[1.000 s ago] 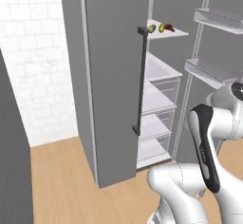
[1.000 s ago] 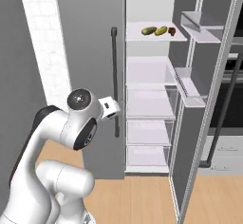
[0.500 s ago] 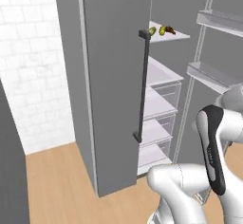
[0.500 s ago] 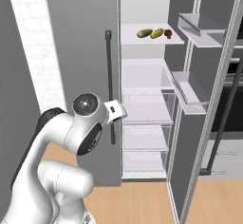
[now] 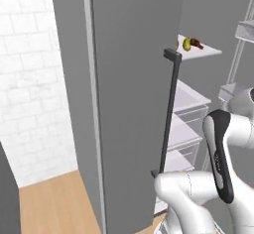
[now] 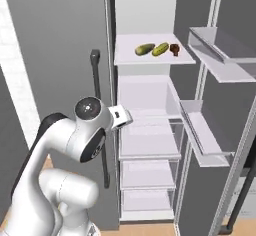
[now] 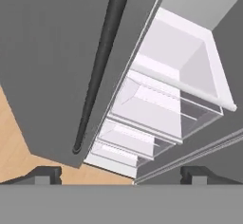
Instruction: Place one cucumber and one chicken drumstick in each tupperware on the nearby counter, to pack two identical lunches.
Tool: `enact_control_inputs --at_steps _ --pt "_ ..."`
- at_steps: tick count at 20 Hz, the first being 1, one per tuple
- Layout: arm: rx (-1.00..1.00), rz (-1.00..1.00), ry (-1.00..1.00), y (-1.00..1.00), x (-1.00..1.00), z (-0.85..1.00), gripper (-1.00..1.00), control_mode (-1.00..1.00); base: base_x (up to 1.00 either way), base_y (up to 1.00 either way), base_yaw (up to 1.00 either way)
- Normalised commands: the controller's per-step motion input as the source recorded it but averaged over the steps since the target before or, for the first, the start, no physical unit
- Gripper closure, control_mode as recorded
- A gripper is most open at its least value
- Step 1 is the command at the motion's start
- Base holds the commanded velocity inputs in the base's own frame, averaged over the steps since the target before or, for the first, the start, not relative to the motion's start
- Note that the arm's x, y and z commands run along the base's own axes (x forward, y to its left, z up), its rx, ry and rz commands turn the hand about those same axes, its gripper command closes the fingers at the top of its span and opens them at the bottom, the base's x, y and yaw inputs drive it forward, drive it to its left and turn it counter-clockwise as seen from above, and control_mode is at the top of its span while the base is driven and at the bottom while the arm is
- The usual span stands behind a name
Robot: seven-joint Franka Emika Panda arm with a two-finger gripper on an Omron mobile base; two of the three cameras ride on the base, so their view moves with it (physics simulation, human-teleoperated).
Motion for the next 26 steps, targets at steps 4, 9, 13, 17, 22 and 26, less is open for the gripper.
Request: enact_control_inputs --at_steps 4,9,13,17,22,26 --pt "0.00 0.00 0.00 0.00 0.00 0.00 -1.00 1.00 0.38 -1.00 -0.09" --pt "0.00 0.00 0.00 0.00 0.00 0.00 -1.00 1.00 0.74 -0.02 -0.15" --pt "0.00 0.00 0.00 0.00 0.00 0.00 -1.00 1.00 0.62 0.55 -0.19" --pt "0.02 -0.15 -0.02 0.10 0.01 0.46 -1.00 -1.00 0.09 0.22 -0.10" --pt "0.13 -0.53 -0.19 0.15 -0.03 1.00 -1.00 -1.00 0.00 0.00 0.00" --pt "0.23 -0.49 -0.14 -0.05 -0.04 1.00 -1.00 -1.00 0.00 0.00 0.00"
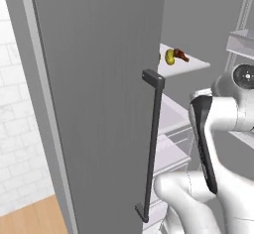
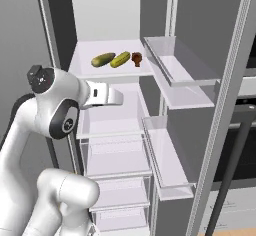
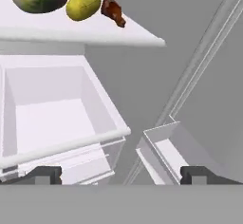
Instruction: Place one cucumber and one chicken drumstick in each tupperware on the nearby counter, to pack two identical lunches.
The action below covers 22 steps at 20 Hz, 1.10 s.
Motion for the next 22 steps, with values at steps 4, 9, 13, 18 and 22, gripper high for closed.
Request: enact_control_inputs --at_steps 4,9,13,18,22 --pt "0.41 -0.10 -0.05 -0.01 0.00 1.00 -1.00 -1.00 0.00 0.00 0.00" --pt "0.51 0.04 0.06 -0.34 0.21 0.87 -1.00 -1.00 0.00 0.00 0.00" --pt "0.00 -0.08 -0.03 0.60 0.64 0.20 -1.00 -1.00 0.00 0.00 0.00" --pt "-0.09 -0.07 0.00 0.53 0.90 -0.30 -1.00 -1.00 0.00 0.00 0.00" --pt "-0.04 0.00 0.00 0.08 1.00 -0.32 -1.00 -1.00 0.00 0.00 0.00"
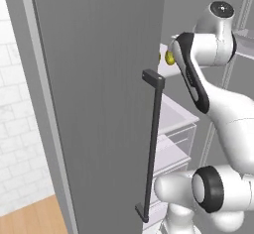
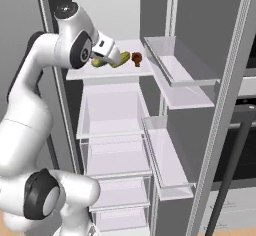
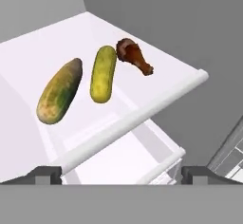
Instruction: Place one cucumber and one chicken drumstick in each tupperware on the nearby counter, to pack two identical lunches.
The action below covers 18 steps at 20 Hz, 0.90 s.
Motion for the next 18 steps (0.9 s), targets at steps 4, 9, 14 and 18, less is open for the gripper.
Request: enact_control_inputs --at_steps 4,9,14,18 --pt "0.02 0.10 0.08 -0.31 1.00 -0.02 -1.00 -1.00 0.00 0.00 0.00" --pt "0.03 0.14 0.11 -0.24 0.95 -0.11 -1.00 -1.00 0.00 0.00 0.00" --pt "-0.01 0.00 0.12 0.01 0.50 -0.15 -1.00 -1.00 0.00 0.00 0.00" --pt "0.00 0.00 0.09 0.05 0.25 -0.36 -1.00 -1.00 0.00 0.00 0.00"
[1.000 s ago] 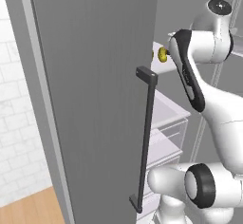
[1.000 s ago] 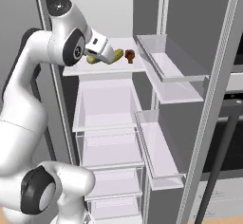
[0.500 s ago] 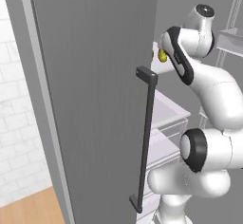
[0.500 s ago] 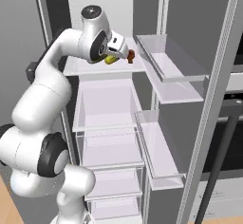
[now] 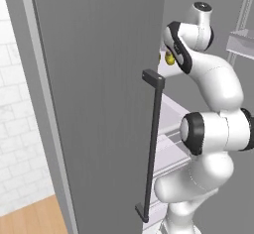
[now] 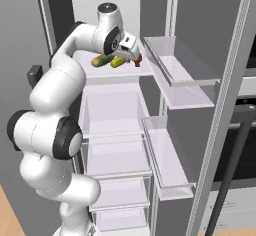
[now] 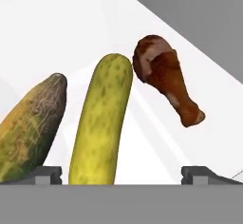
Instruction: Place one cucumber and one chicken drumstick in each tupperware on the nearby counter, to pack two identical lunches.
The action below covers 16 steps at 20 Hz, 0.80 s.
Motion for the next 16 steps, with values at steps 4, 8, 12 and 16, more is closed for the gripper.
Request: enact_control_inputs --at_steps 4,8,12,16 --pt "0.00 0.00 0.01 0.12 0.43 -0.34 -1.00 -1.00 0.00 0.00 0.00" --pt "0.00 0.00 0.00 0.12 0.44 -0.34 -1.00 -1.00 0.00 0.00 0.00" --pt "0.00 -0.01 0.00 0.14 0.47 -0.09 -1.00 -1.00 0.00 0.00 0.00" --pt "0.00 0.00 0.03 0.00 0.11 -0.32 1.00 -1.00 0.00 0.00 0.00"
